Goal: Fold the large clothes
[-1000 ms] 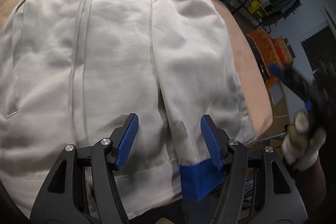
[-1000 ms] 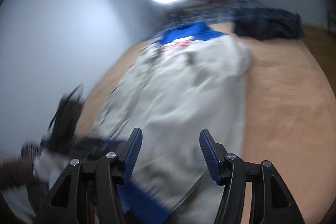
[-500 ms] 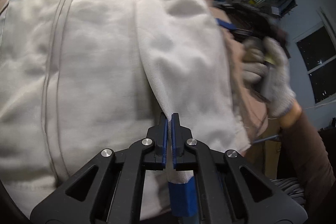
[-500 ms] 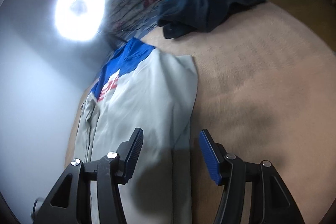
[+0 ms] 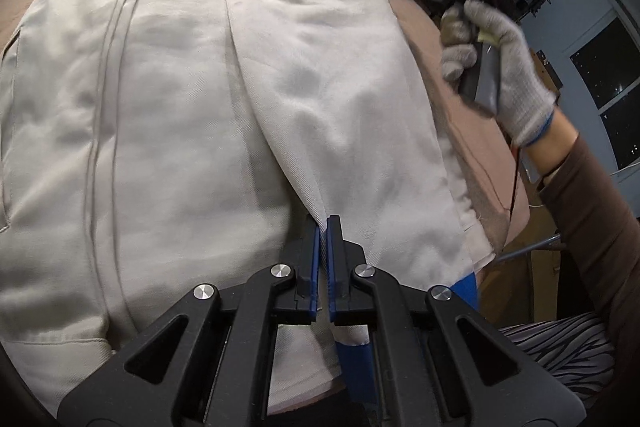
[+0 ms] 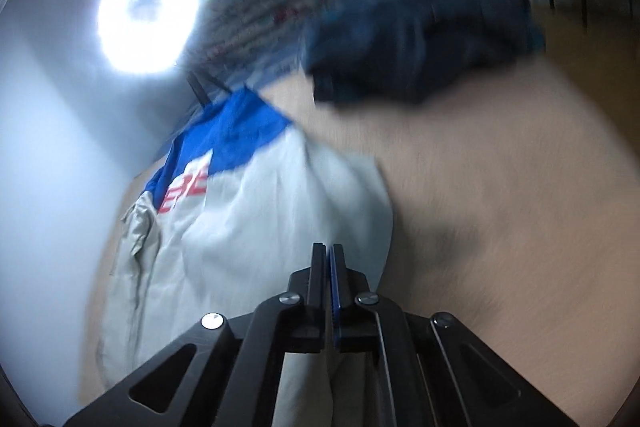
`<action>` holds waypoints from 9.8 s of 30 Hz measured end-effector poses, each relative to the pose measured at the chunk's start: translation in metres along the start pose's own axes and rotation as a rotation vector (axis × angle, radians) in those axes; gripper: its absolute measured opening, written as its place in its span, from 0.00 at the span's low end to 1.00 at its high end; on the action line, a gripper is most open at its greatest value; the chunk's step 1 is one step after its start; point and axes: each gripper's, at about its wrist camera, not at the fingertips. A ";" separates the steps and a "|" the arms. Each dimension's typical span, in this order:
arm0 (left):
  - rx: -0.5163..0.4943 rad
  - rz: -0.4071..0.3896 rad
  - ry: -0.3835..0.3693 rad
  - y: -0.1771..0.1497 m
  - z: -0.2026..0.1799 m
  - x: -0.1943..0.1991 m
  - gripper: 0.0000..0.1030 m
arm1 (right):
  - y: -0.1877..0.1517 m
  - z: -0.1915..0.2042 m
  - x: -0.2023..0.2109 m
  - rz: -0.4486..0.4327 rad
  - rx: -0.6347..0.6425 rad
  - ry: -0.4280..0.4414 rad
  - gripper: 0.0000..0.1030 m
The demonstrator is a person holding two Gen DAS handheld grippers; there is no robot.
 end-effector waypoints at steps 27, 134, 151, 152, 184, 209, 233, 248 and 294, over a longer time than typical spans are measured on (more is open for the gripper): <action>-0.060 0.014 0.048 -0.002 0.002 -0.012 0.00 | -0.143 -0.075 0.053 0.384 -0.341 0.371 0.32; 0.250 -0.474 0.148 0.002 0.156 0.231 0.07 | -0.309 0.240 0.034 0.496 0.855 -0.077 0.06; 0.267 -0.360 0.127 0.004 0.152 0.193 0.07 | -0.188 0.223 0.102 0.346 0.608 0.154 0.54; 0.262 -0.347 0.119 0.004 0.149 0.189 0.07 | -0.175 0.220 0.099 0.324 0.588 0.137 0.55; 0.038 0.102 -0.107 -0.030 0.048 0.024 0.08 | 0.015 0.239 -0.118 0.188 0.413 -0.158 0.01; -0.044 -0.045 -0.092 -0.041 0.029 0.074 0.08 | -0.073 0.208 -0.046 0.253 0.462 -0.006 0.20; 0.283 -0.188 0.054 -0.072 0.187 0.132 0.37 | -0.244 0.171 0.095 0.337 0.632 0.110 0.21; 0.279 -0.077 0.064 -0.095 0.196 0.114 0.41 | -0.286 0.133 0.130 0.348 0.581 0.140 0.65; 0.535 -0.179 -0.357 -0.067 0.191 0.124 0.13 | -0.228 0.071 0.085 0.467 -0.189 0.534 0.14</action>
Point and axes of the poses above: each gripper's, at about its wrist camera, not at the fingertips, and x roughly against the way its jaws point, z to its left, y to its top, and after that the axes turned 7 degrees about -x, right-handed
